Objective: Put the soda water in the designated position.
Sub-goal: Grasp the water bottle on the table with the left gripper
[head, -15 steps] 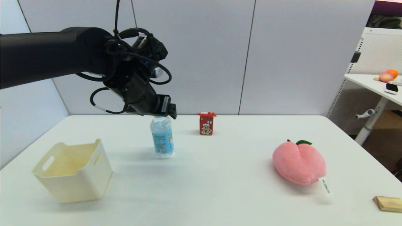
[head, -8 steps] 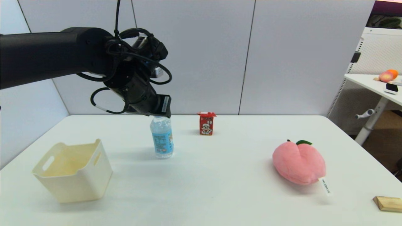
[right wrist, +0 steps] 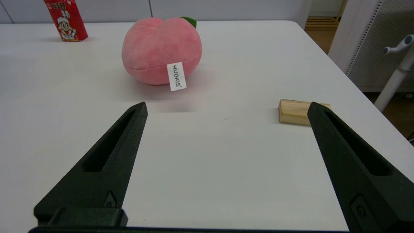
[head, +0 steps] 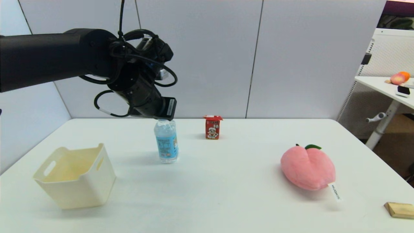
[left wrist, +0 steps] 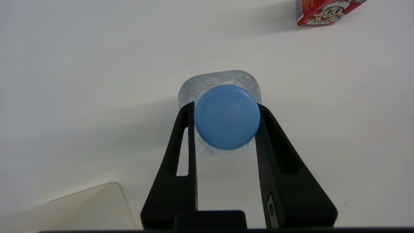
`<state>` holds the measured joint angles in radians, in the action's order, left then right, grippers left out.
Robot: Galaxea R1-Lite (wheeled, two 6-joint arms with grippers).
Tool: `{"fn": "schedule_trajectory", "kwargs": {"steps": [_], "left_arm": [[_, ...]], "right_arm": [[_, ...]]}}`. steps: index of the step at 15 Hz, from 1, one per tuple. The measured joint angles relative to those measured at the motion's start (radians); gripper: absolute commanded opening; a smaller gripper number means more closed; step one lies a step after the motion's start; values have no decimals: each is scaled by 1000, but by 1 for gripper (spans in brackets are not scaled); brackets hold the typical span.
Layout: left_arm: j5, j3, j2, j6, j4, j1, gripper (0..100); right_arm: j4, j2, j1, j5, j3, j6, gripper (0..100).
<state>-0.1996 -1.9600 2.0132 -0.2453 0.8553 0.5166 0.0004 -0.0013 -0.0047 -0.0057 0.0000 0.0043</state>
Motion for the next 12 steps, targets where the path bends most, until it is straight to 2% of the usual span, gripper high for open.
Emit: {"fn": "schedule_trajectory", "kwargs": {"steps": [5, 12], "left_arm": [[1, 0, -2, 1, -24, 2, 0], [3, -2, -12, 17, -130, 11, 0]], "right_arm": [[0, 0, 0, 0, 0, 0, 100], [0, 0, 0, 0, 0, 0, 100]]}}
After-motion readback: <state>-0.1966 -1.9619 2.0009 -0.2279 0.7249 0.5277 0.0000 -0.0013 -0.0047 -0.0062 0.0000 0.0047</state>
